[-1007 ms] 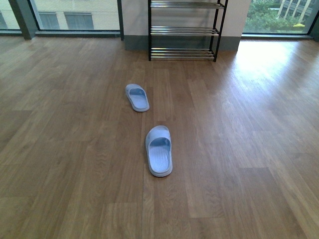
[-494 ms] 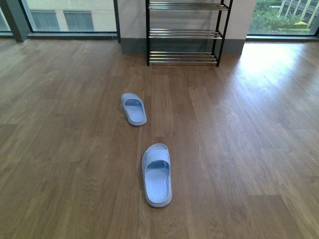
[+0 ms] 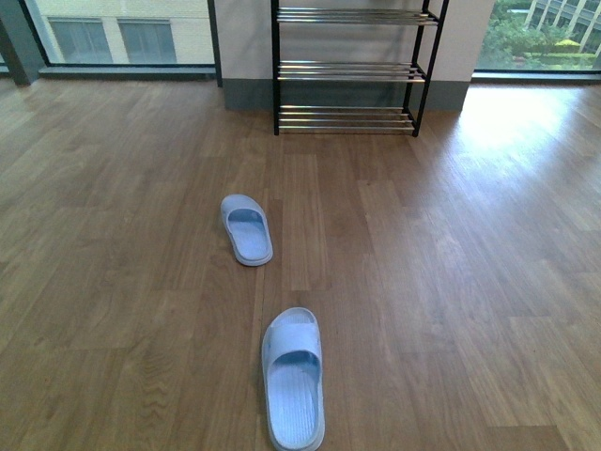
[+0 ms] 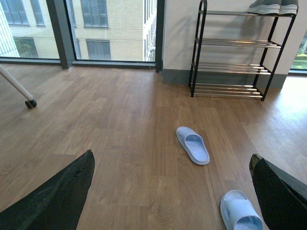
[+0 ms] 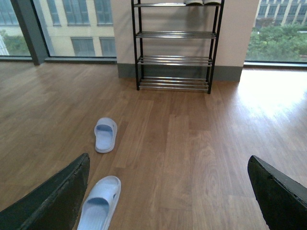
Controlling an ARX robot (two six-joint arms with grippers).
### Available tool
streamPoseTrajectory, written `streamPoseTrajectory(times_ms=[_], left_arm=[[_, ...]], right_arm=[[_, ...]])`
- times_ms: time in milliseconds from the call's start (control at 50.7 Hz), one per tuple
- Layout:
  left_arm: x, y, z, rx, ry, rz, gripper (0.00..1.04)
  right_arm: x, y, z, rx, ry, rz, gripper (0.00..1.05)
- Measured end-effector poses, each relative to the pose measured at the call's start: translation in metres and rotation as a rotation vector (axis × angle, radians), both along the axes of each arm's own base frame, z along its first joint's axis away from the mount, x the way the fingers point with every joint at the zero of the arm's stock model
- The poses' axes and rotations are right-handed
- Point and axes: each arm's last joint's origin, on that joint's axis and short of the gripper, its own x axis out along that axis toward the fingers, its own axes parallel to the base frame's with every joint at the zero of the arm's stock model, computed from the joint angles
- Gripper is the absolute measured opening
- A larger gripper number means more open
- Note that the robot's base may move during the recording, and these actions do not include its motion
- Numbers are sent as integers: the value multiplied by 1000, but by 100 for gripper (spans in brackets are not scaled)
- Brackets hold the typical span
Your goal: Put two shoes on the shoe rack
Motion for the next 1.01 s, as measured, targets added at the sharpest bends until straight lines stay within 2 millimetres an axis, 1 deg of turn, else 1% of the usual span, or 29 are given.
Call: streamPoseTrajectory(times_ms=[1007], left_arm=[[0,0,0,0,0,0,95]], right_arm=[[0,0,0,0,0,-2,95]])
